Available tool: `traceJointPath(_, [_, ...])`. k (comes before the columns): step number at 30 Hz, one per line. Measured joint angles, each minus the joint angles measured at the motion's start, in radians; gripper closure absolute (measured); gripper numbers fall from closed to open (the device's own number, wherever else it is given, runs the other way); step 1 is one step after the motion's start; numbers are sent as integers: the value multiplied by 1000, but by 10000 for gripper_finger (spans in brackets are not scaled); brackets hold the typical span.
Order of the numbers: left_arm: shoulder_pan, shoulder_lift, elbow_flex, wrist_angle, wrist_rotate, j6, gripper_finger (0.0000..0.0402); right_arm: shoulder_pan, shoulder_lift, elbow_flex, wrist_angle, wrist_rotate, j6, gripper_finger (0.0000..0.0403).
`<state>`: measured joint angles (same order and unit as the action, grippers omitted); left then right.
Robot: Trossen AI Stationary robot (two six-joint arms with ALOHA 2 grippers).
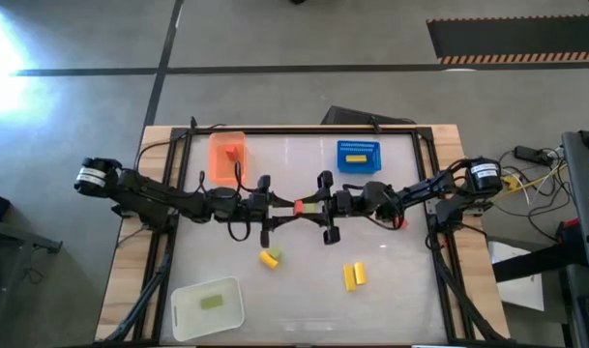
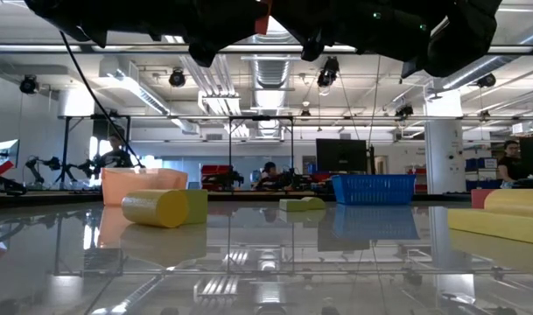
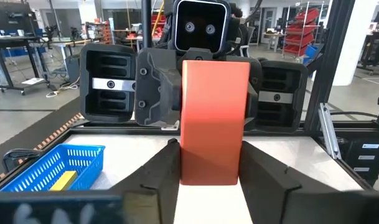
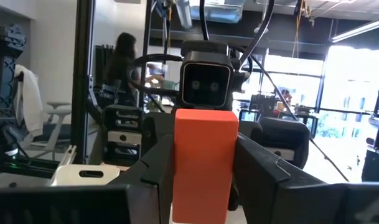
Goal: Sort & place blocks by color
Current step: Put the orange wooden block into the orange bin
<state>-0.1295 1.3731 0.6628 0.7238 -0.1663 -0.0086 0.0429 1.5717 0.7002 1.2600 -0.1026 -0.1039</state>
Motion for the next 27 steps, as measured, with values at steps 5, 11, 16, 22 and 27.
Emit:
traceJointPath(5, [4,-1,0,0,1,-1,290,-1,-1,0,-1,0,4,282])
traceJointPath(11, [6,-1,0,-3,-5,-11,290,-2,-1,0,-7,7,43,176])
traceJointPath(16, [6,-34,1,-107,-76,-13,290,-2,-24,0,-40,79,51,121])
traceJointPath(22, [14,-148,13,-407,-274,-51,290,-2,-144,0,-255,233,22,111])
traceJointPath(27, [67,-255,14,-711,-453,-160,290,-2,-273,0,-491,345,18,124])
